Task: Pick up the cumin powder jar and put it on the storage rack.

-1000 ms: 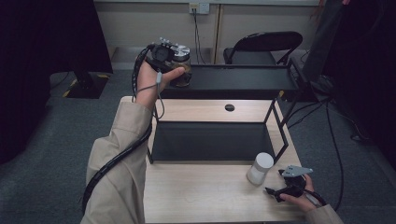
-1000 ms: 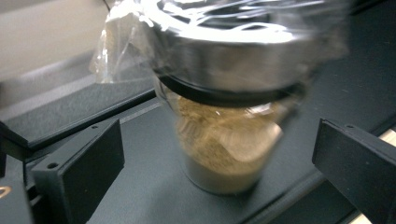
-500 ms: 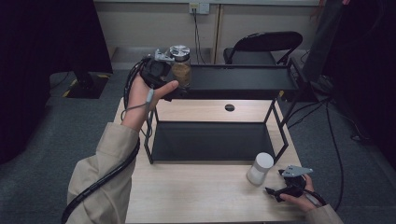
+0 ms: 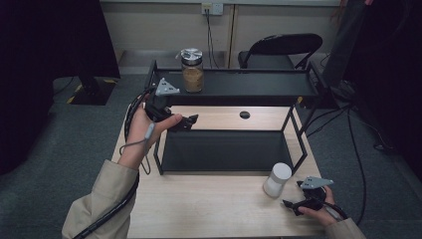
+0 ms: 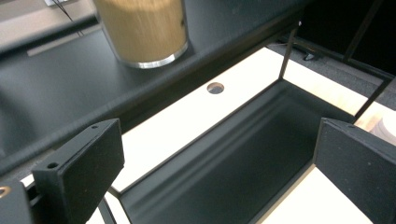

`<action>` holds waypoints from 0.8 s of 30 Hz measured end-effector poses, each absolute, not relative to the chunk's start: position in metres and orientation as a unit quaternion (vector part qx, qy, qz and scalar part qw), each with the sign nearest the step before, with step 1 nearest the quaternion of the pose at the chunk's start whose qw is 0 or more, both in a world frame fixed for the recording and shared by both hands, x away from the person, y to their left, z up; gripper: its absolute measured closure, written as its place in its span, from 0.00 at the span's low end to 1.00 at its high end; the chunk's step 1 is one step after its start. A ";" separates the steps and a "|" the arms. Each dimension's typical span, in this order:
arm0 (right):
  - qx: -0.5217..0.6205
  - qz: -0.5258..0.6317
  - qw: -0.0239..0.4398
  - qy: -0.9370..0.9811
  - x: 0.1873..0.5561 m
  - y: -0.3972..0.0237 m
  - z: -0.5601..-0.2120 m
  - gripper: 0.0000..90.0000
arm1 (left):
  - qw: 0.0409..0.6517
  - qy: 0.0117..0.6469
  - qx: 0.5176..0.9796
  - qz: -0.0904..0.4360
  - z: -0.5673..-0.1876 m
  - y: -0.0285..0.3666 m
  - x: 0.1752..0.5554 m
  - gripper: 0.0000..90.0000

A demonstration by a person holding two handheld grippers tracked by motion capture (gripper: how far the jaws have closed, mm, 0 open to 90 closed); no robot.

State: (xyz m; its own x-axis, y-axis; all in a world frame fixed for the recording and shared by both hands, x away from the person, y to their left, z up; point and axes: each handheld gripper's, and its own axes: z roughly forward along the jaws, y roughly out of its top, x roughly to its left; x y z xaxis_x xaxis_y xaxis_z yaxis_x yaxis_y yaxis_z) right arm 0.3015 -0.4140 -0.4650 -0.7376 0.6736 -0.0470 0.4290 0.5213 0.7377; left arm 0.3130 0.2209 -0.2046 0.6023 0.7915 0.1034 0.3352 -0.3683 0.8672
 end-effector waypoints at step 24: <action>0.322 0.368 0.166 0.856 0.302 -0.414 -0.465 0.00 | 0.423 0.353 0.799 0.240 -0.270 0.235 0.282 0.01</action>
